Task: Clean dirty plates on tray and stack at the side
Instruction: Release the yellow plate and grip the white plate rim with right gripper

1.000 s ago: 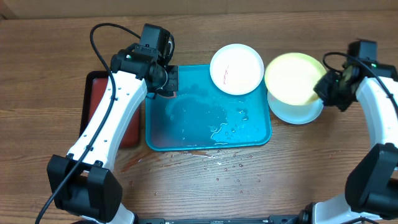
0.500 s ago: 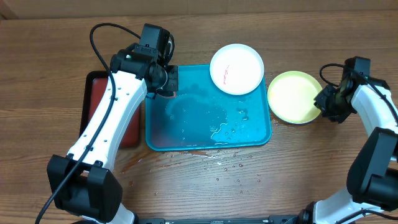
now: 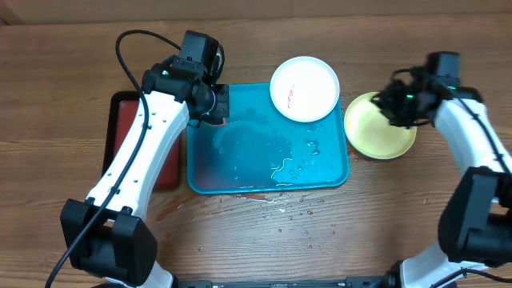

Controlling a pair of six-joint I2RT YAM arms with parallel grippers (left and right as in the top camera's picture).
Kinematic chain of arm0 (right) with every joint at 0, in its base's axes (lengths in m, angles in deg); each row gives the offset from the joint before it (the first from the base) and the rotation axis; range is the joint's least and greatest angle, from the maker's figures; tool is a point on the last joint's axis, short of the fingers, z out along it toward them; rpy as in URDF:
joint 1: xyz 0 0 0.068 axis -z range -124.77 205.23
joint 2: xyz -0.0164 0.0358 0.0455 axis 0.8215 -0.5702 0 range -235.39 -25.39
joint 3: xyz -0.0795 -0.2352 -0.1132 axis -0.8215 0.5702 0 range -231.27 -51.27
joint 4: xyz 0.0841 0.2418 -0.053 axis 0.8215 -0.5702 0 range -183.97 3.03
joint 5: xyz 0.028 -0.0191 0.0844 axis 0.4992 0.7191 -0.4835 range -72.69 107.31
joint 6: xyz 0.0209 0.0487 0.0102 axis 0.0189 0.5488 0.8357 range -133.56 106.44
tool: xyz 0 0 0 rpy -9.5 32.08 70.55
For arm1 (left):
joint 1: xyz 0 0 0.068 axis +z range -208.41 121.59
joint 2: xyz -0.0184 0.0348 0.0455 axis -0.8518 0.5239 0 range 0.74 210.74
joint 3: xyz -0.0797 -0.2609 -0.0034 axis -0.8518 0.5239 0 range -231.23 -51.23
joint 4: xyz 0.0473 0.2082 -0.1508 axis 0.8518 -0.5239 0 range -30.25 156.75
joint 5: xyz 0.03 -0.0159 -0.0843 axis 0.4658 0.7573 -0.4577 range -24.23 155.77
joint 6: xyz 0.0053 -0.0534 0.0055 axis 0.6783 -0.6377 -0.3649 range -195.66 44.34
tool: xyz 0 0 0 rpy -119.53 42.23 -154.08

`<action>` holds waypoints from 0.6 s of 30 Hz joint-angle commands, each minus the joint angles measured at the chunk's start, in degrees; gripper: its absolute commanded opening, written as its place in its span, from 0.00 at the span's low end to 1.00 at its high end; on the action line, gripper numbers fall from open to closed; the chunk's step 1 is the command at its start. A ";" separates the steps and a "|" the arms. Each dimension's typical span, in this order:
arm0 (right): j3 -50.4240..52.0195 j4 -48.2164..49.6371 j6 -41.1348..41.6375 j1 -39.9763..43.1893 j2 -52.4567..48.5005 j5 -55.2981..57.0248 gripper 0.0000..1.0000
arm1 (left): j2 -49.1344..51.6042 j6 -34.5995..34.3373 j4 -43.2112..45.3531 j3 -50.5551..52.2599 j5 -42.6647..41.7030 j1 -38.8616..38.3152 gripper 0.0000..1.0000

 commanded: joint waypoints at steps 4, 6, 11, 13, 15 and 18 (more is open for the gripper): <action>-0.98 3.26 15.39 -14.82 -1.18 19.08 0.41 | -0.31 -0.81 0.24 0.26 -0.61 -0.13 0.04; -0.98 3.96 17.46 -17.84 -3.26 21.94 0.39 | -0.31 -0.79 0.24 0.26 -0.61 -0.13 0.04; -0.98 5.25 17.81 -19.47 -7.13 22.25 0.33 | -0.31 -0.79 0.24 0.26 -0.59 -0.13 0.04; -0.98 5.42 17.79 -19.78 -8.74 22.25 0.29 | -0.31 -0.79 0.26 0.26 -0.59 -0.13 0.04; -0.98 5.64 17.18 -20.04 -10.21 21.49 0.27 | -0.31 -0.79 0.26 0.26 -0.59 -0.13 0.04; -0.98 6.58 14.58 -20.52 -11.89 18.69 0.25 | -0.31 -0.79 0.26 0.26 -0.59 -0.13 0.04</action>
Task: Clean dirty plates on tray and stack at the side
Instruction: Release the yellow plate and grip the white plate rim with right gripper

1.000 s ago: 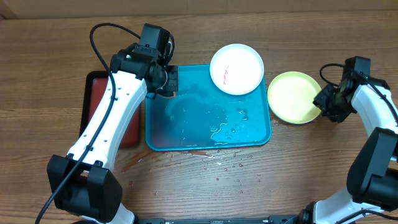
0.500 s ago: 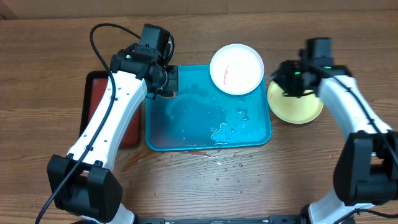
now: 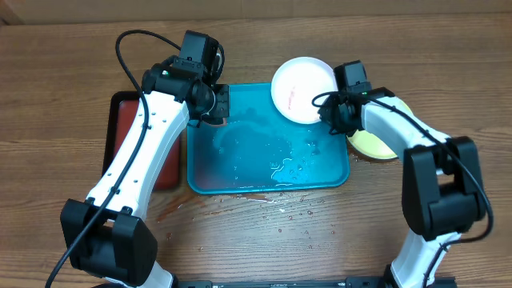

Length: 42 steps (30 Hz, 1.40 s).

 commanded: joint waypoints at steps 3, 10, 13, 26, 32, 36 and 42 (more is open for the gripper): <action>-0.98 0.81 -4.17 -1.86 -1.95 -2.73 0.24 | -0.31 -0.79 0.24 0.26 -0.59 -0.13 0.04; -0.98 -5.05 -5.99 -5.99 -1.95 -8.48 0.18 | -0.31 -0.79 0.24 0.26 -0.57 -0.13 0.04; -0.98 -8.92 -8.55 -9.01 -1.95 -14.53 0.17 | -0.31 -0.79 0.24 0.26 -0.57 -0.13 0.04; -1.84 -11.34 -16.28 -13.18 -1.92 -10.64 0.43 | -0.31 -0.76 0.04 0.26 -0.39 -0.13 0.04; -1.84 -4.98 -22.67 -8.00 -1.95 -8.98 0.50 | -0.31 -0.79 0.20 0.26 -0.20 -0.11 0.04; -1.84 -2.62 -22.64 -6.23 -2.16 -9.01 0.43 | -0.31 -0.79 0.15 0.26 -0.22 -0.13 0.04; -1.84 -2.32 -22.40 -8.07 -3.80 -9.42 0.29 | -0.31 -0.81 0.31 0.26 -0.20 -0.15 0.04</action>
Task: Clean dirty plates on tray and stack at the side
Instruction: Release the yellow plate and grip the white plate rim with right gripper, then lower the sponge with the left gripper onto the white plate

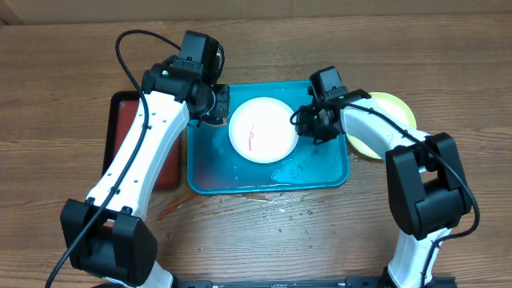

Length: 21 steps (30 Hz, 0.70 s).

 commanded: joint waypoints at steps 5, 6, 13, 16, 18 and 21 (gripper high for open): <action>-0.02 -0.39 5.35 -2.82 -3.15 0.90 0.04 | 0.07 -0.79 0.44 0.28 -0.22 -0.24 0.04; -0.02 -0.59 6.03 -2.82 -3.15 0.81 0.04 | 0.31 -0.79 0.37 0.28 -0.20 -0.24 0.04; -0.02 -2.27 7.63 -3.74 -3.15 0.57 0.04 | 7.78 -0.15 0.79 0.33 -2.78 -2.58 0.04; 0.00 -2.27 7.61 -4.68 -3.15 0.59 0.04 | 11.10 1.88 2.32 0.33 -3.21 -4.04 0.04; 0.00 -2.27 7.61 -5.46 -3.15 0.59 0.04 | 13.14 3.15 3.56 0.33 -3.19 -5.25 0.04; 0.04 -2.54 7.52 -6.84 -3.15 0.59 0.04 | 15.39 4.44 5.16 0.33 -3.19 -6.86 0.04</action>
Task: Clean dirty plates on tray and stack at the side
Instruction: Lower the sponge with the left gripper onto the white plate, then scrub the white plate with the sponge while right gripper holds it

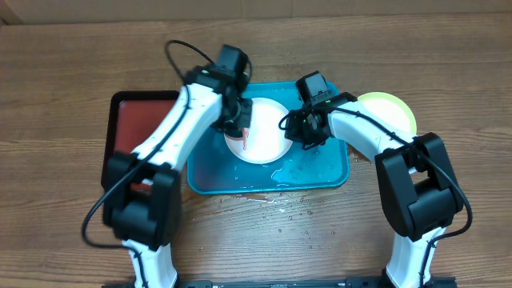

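Observation:
A white plate [264, 138] lies in the teal tray [328, 172], left of the tray's middle. My right gripper [290, 128] is shut on the plate's right rim. My left gripper [242, 132] is down over the plate's left part, with a small reddish sponge [242, 144] showing at its fingertips, on the plate. The plate's red smear is hidden under that gripper. A yellow-green plate [394, 112] sits on the table right of the tray.
A red tray [132, 120] lies left of the teal tray, partly under my left arm. Water pools [284, 170] on the teal tray's floor, and drops dot the wood [292, 212] in front of it.
My left gripper has moved from the teal tray's back left corner to over the white plate's left side. The right gripper and plate have shifted slightly left.
The white plate first lay on the tray's back right corner, with my right gripper over the yellow-green plate. Then the right gripper was at the white plate's rim, then held it in the tray's middle. Now the left gripper is on the plate.

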Controlling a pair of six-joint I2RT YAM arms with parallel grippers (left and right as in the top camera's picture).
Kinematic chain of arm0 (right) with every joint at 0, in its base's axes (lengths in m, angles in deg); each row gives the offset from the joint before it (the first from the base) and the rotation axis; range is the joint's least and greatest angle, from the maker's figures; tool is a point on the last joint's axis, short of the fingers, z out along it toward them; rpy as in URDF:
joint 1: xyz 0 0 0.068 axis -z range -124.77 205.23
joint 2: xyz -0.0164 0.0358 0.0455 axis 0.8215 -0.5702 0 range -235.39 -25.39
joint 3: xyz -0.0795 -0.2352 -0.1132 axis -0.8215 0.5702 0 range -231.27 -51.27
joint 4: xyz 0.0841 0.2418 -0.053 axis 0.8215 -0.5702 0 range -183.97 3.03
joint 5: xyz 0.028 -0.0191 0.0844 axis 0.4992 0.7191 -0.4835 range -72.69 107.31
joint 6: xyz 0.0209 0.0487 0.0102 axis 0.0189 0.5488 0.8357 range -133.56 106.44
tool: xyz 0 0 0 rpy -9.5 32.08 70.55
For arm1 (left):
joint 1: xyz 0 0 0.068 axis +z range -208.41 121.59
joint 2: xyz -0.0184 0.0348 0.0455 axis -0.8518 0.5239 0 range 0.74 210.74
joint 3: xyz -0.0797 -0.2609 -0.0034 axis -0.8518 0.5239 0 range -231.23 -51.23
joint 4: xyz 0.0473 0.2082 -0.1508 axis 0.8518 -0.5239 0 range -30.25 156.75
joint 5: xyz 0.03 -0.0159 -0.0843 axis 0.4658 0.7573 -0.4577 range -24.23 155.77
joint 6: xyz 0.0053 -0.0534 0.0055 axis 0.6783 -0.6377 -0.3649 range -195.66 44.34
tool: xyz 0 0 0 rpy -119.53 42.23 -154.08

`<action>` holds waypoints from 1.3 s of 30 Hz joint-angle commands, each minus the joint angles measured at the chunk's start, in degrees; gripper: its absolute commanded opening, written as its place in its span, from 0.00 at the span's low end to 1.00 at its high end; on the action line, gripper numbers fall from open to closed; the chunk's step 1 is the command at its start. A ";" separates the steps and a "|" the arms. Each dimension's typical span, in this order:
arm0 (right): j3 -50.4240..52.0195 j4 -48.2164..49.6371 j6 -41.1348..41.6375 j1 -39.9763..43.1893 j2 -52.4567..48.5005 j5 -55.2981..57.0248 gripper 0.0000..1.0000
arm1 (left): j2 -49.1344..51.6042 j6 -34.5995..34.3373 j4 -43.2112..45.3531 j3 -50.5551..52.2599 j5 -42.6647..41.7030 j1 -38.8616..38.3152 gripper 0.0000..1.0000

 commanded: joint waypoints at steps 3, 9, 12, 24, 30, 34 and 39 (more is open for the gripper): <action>0.85 -1.29 0.15 -4.31 -2.29 0.59 0.04 | 3.04 4.46 1.86 0.26 -1.22 -2.95 0.04; 0.92 -1.31 0.17 -4.74 -2.29 0.52 0.04 | 3.76 7.58 1.88 0.26 -1.20 -2.95 0.04; 0.92 -1.29 0.17 -4.76 -2.29 0.55 0.04 | 4.24 8.61 1.73 0.26 -1.01 -2.84 0.04; 0.92 -1.33 0.17 -4.74 -2.29 0.59 0.04 | 8.94 5.25 1.16 0.26 0.52 -2.82 0.04; 0.92 -1.31 0.17 -4.76 -2.29 0.59 0.04 | 8.94 5.25 1.11 0.26 4.22 -2.80 0.04; 0.92 -1.31 0.17 -4.76 -2.29 0.59 0.04 | 8.94 5.27 1.16 0.26 11.82 -2.78 0.04; 0.92 -1.36 0.15 -4.76 -2.29 0.59 0.04 | 8.94 5.20 1.33 0.26 19.43 -2.75 0.04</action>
